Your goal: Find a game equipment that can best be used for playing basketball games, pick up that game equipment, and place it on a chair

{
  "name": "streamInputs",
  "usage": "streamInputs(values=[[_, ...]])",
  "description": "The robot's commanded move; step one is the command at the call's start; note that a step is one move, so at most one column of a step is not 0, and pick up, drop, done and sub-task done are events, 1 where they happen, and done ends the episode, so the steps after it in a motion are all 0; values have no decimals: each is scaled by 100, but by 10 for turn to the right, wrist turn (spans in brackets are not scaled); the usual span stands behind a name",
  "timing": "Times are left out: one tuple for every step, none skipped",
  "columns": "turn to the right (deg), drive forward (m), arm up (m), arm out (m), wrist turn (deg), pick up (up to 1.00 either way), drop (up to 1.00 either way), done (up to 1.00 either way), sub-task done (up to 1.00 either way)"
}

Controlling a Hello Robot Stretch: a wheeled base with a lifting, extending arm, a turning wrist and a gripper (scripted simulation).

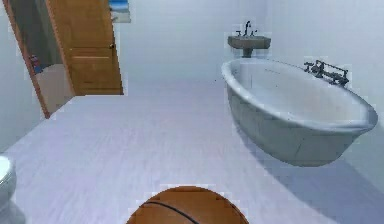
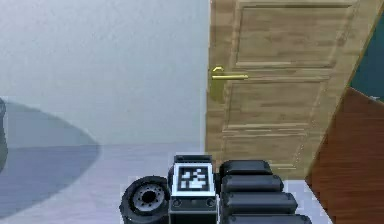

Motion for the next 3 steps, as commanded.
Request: streamInputs(values=[[-450,0,0,0,0,0,0,0,0],[-270,0,0,0,0,0,0,0,0],[0,10,0,0,0,0,0,0,0]])
